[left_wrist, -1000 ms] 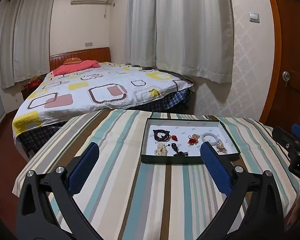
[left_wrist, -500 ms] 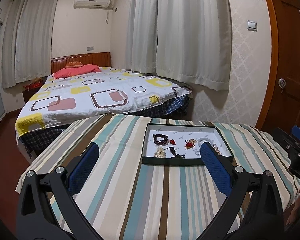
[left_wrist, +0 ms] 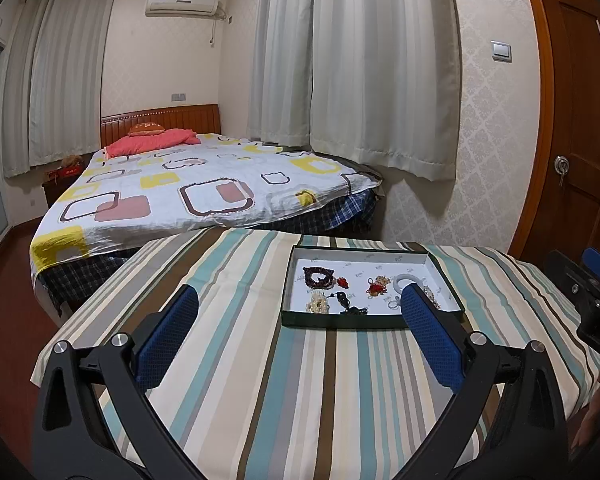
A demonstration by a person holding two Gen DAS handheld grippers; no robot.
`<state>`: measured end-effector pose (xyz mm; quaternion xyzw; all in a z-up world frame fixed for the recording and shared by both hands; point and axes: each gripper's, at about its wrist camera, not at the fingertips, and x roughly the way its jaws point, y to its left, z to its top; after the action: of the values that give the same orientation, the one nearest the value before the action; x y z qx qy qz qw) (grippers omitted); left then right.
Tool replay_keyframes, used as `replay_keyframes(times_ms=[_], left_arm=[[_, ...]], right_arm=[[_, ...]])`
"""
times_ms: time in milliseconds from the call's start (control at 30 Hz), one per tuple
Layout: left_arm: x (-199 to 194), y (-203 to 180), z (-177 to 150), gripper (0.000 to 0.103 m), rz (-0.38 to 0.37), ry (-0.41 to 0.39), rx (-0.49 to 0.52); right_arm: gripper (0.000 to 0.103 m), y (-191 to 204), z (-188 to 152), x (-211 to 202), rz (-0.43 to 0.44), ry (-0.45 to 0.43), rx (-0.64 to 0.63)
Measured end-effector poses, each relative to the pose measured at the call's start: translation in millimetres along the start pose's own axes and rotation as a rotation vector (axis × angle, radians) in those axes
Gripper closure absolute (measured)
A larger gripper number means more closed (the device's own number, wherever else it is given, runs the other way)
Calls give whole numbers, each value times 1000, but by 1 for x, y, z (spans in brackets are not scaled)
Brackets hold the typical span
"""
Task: Organize jewelry
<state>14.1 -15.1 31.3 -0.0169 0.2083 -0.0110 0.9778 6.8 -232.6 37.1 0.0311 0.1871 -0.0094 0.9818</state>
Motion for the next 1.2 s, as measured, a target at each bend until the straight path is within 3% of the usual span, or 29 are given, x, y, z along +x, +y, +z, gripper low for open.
replay_keyframes(times_ms=[1200], left_arm=[[-5, -2, -2, 4, -10, -1, -1]], right_arm=[[19, 0, 1, -2, 0, -1, 0]])
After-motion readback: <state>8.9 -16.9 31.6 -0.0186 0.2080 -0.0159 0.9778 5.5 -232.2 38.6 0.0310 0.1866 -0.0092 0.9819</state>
